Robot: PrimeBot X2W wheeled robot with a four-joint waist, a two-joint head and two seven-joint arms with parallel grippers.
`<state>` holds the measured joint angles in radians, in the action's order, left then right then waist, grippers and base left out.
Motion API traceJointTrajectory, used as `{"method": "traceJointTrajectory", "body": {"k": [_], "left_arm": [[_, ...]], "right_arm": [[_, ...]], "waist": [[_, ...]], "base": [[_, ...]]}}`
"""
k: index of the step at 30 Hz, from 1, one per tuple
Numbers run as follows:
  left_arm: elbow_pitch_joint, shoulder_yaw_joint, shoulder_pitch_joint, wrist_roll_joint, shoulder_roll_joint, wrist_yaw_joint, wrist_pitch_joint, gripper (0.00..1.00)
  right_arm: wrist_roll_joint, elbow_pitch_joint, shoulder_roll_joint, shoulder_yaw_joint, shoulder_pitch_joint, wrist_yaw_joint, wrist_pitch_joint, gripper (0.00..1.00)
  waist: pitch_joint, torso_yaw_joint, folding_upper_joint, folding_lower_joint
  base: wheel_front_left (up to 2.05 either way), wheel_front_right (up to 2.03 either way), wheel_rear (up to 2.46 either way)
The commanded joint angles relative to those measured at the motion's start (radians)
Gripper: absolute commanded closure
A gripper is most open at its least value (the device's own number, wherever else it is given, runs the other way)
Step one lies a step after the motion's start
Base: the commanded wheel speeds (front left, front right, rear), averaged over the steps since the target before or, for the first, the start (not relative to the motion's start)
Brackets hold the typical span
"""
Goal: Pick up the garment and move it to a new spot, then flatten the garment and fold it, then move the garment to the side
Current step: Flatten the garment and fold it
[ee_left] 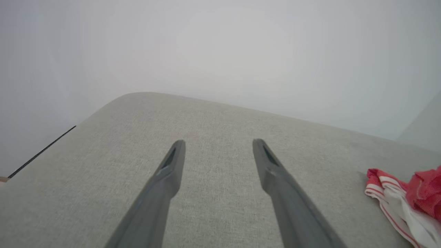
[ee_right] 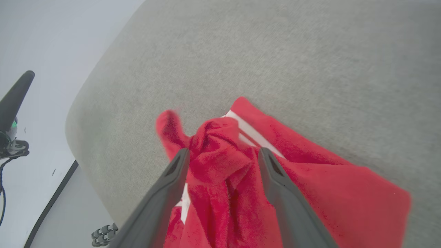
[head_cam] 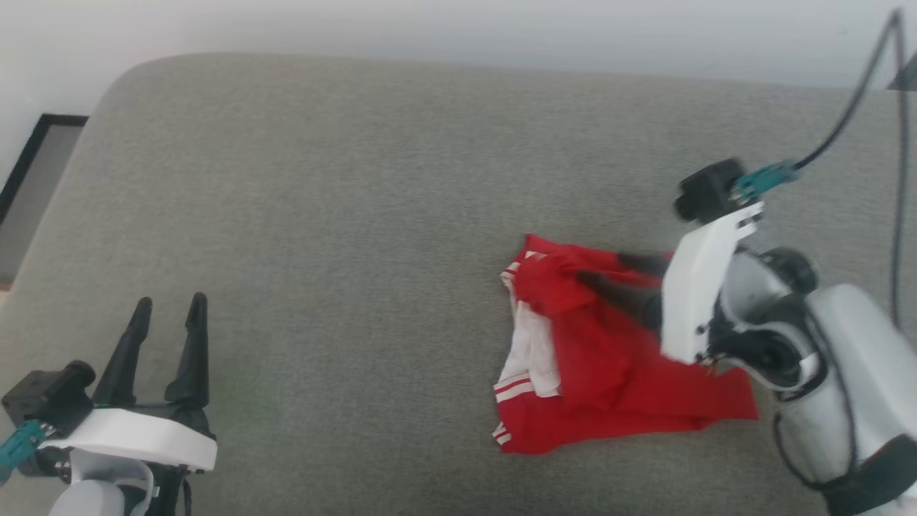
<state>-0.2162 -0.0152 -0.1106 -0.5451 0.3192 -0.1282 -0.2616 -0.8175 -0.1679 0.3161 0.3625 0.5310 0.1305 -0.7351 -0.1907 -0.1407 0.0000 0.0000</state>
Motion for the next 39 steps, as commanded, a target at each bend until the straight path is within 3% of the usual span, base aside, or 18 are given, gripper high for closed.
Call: {"method": "traceJointTrajectory", "body": {"k": [1, 11, 18, 28, 39], "left_arm": [[0.004, -0.006, 0.006, 0.006, 0.005, -0.002, -0.004, 0.0], [0.025, -0.046, 0.046, 0.018, 0.015, -0.002, -0.004, 0.0], [0.04, -0.071, 0.074, 0.025, 0.028, -0.002, -0.004, 0.0], [0.044, -0.099, 0.118, 0.035, 0.036, -0.002, -0.004, 0.0], [0.044, -0.132, 0.172, 0.058, 0.028, -0.002, -0.004, 0.0]], "right_arm": [[0.004, 0.005, 0.01, -0.005, 0.009, 0.0, 0.013, 0.0], [0.007, 0.053, 0.096, -0.146, -0.067, 0.0, 0.136, 0.0], [0.035, 0.071, 0.143, -0.225, -0.137, 0.0, 0.32, 0.0], [0.094, -0.013, 0.204, -0.22, -0.256, 0.0, 0.629, 0.0], [0.078, -0.094, 0.22, -0.194, -0.351, 0.0, 0.799, 0.0]], "waist": [[0.006, 0.017, 0.0, 0.0], [0.034, 0.106, 0.0, 0.0], [0.051, 0.159, 0.0, 0.0], [0.094, 0.203, 0.0, 0.0], [0.151, 0.212, 0.0, 0.0]], "base": [[0.0, 0.0, 0.0], [0.0, 0.0, 0.0], [0.0, 0.0, 0.0], [0.0, 0.0, 0.0], [0.0, 0.0, 0.0]]}}
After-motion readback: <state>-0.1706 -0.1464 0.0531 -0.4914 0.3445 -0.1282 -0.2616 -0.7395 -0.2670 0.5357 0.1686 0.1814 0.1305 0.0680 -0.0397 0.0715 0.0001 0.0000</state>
